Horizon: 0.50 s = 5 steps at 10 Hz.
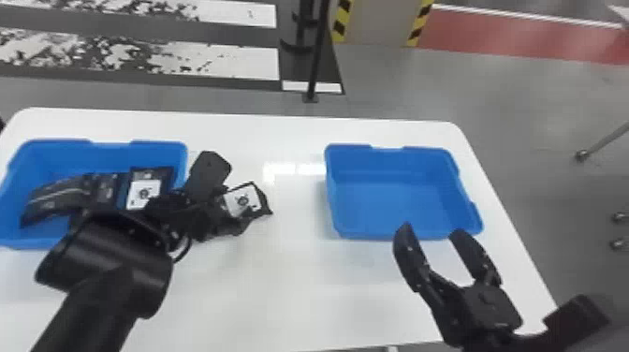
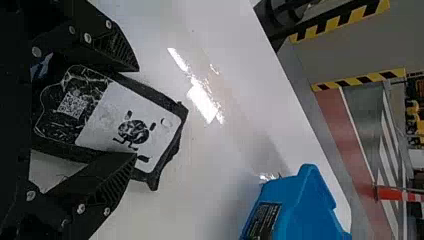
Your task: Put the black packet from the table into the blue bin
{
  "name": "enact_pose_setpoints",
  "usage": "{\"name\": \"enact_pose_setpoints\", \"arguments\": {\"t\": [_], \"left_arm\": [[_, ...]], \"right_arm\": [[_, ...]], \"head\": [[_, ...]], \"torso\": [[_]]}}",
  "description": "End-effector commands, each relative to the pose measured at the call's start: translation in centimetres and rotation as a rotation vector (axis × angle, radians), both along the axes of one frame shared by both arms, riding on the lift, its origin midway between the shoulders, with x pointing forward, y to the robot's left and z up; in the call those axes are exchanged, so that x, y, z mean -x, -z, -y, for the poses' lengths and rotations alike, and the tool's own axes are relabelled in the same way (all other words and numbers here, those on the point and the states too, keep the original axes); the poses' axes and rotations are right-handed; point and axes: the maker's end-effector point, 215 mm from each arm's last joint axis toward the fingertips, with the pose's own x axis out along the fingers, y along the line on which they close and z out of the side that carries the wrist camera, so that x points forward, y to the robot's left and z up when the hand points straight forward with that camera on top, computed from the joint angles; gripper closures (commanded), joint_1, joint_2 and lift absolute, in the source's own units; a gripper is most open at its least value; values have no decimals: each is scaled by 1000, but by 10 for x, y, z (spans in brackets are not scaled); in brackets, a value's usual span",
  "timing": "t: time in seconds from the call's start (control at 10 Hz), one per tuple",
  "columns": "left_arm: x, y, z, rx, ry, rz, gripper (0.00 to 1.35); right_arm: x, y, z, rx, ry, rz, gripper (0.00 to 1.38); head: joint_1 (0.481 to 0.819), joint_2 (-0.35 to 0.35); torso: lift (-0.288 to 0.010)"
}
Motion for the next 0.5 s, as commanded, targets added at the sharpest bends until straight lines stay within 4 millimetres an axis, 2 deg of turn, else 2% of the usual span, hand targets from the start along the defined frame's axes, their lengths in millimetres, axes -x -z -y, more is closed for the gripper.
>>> {"name": "enact_pose_setpoints", "arguments": {"t": [0.0, 0.1, 0.3, 0.4], "left_arm": [[-9, -16, 8, -6, 48, 83, 1263], [-15, -26, 14, -9, 67, 112, 1211], [-16, -38, 23, 29, 106, 136, 1211], [-19, -51, 29, 54, 139, 153, 1211]], "right_arm": [[0, 0, 1, -2, 2, 0, 134], [0, 1, 0, -2, 1, -2, 134], [0, 2, 1, -4, 2, -2, 134], [1, 4, 0, -5, 2, -7, 134]], "head": [[695, -183], [695, -190], [695, -200], [695, -207]], "torso": [[-110], [-110], [-110], [-110]]}}
